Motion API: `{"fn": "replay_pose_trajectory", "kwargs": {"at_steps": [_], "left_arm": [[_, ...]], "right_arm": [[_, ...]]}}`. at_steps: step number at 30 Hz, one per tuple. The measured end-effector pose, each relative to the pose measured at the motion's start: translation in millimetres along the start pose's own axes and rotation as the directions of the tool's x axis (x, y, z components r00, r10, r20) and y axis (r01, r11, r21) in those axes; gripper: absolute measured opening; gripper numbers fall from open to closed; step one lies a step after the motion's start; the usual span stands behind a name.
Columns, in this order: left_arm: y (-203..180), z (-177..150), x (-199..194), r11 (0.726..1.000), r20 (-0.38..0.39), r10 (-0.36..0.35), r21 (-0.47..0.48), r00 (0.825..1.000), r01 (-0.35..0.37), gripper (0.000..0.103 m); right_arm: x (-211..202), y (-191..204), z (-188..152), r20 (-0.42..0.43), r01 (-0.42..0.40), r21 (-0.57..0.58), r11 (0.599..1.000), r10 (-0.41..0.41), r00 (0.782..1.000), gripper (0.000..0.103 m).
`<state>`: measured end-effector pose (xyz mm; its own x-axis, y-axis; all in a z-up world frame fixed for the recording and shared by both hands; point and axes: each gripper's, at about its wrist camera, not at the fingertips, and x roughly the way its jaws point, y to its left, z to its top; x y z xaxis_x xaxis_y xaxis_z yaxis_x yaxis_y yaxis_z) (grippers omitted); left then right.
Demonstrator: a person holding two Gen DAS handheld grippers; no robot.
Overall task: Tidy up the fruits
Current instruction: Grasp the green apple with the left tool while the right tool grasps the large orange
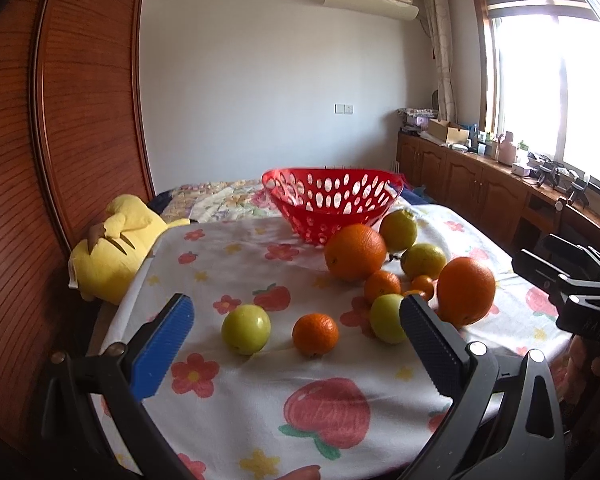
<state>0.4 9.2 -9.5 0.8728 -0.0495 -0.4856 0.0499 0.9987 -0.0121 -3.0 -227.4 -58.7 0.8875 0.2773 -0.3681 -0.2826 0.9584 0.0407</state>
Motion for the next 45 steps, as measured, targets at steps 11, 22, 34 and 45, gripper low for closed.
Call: {"fn": "replay_pose_trajectory", "kwargs": {"at_steps": [11, 22, 34, 45], "left_arm": [[23.5, -16.8, 41.5, 1.0, -0.095, 0.004, -0.015, 0.995, -0.006, 0.103], [42.8, -20.0, 72.9, 0.999, -0.166, -0.041, -0.034, 0.985, 0.036, 0.1], [54.2, -22.1, 94.5, 0.998, -0.23, -0.065, -0.034, 0.971, 0.059, 0.081], [60.0, -23.9, 114.7, 0.997, -0.286, -0.076, -0.037, 0.955, 0.068, 0.065]], "right_arm": [[36.8, -16.9, -13.6, -0.085, -0.011, -0.024, 1.0, 0.009, 0.996, 0.103], [80.3, -29.1, -26.7, -0.218, -0.057, -0.028, 0.998, 0.05, 0.975, 0.102], [102.7, -26.5, -35.1, -0.287, -0.085, -0.041, 0.995, 0.07, 0.955, 0.102], [110.1, -28.7, -39.0, -0.313, -0.099, -0.031, 0.995, 0.084, 0.946, 0.098]]}}
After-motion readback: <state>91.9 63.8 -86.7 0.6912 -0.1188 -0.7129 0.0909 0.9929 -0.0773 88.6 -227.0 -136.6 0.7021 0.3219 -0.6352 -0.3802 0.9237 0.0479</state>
